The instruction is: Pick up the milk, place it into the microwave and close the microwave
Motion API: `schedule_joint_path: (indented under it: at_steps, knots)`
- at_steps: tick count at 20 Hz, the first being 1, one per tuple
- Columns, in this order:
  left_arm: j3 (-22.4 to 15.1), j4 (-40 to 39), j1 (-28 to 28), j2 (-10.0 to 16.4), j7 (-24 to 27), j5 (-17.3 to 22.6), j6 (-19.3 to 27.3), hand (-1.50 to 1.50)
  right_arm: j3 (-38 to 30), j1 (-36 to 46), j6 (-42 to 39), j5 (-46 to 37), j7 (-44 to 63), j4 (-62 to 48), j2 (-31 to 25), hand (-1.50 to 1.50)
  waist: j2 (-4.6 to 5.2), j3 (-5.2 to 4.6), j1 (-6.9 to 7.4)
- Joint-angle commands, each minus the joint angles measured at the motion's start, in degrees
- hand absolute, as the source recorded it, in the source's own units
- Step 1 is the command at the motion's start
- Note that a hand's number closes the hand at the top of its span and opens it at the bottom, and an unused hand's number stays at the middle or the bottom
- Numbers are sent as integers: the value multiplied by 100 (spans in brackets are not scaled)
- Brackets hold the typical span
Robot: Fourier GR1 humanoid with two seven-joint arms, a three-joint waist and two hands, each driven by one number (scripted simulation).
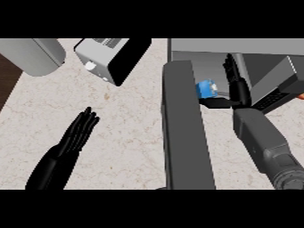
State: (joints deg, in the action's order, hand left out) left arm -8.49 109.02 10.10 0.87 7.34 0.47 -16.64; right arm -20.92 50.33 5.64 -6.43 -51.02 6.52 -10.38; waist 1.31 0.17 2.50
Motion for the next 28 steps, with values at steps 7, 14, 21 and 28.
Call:
schedule_joint_path:
  at_steps: [7,14,21,28]
  knots:
    - [-539,-754,-557,114,62,-586,-292,150,205,-857,-590,10,-455,486,134,-150,-118,-15,-226]
    - [-609,-1365,-869,65,122,-966,-85,150,630,-1963,-740,43,-268,1795,402,-150,-187,-28,-389]
    - [-1491,-2757,-1477,-85,362,-1531,77,150,875,-2912,-1179,143,23,3055,214,-150,-187,-35,-522]
    - [-2359,-3559,-1846,-86,431,-923,516,150,1234,-4512,-1392,376,615,5374,381,-150,-180,-38,-546]
